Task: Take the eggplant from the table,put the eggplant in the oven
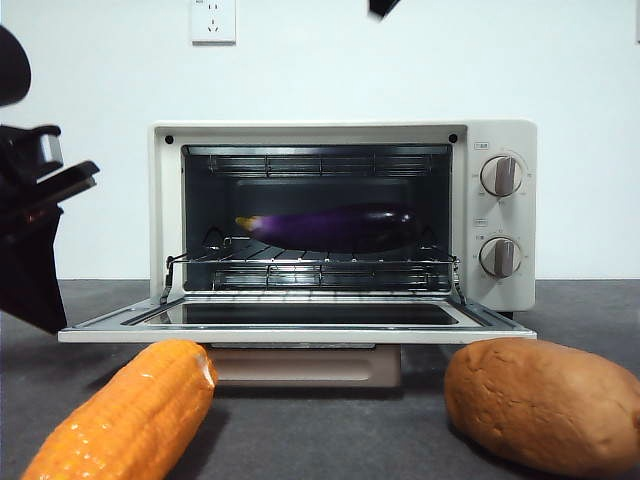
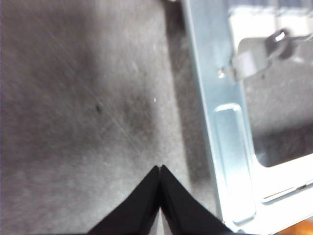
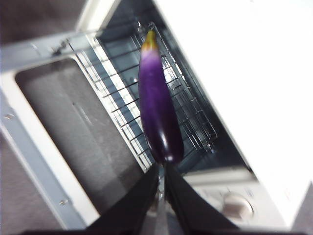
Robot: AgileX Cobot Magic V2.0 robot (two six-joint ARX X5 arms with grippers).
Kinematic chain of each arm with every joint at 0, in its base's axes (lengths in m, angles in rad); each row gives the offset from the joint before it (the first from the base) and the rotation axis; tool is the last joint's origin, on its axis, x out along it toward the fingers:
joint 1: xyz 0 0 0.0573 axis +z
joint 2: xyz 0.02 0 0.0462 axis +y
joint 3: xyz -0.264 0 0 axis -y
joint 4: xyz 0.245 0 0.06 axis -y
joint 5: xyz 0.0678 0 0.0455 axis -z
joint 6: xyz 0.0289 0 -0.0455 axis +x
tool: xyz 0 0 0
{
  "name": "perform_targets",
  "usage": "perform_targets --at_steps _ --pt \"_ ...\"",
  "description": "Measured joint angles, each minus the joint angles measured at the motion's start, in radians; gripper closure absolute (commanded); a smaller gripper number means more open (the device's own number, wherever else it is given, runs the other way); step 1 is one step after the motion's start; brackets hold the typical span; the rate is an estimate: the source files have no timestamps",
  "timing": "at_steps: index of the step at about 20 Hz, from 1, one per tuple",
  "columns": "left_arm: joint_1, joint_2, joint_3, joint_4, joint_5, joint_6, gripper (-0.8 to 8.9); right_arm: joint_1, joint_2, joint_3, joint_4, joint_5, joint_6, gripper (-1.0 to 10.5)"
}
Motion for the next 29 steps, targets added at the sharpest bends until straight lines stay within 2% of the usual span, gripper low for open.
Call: perform_targets --at_steps 8,15,29 --pt "0.04 0.085 0.0 0.002 0.135 0.024 8.08 0.014 -0.151 0.0 -0.037 -0.002 0.045 9.4" --pt "0.071 0.167 0.0 0.006 0.319 0.052 8.08 0.015 -0.257 0.0 -0.056 -0.002 0.072 9.4" --pt "0.111 0.229 0.0 0.015 0.51 0.125 8.08 0.017 -0.38 0.0 -0.143 -0.002 0.112 9.4"
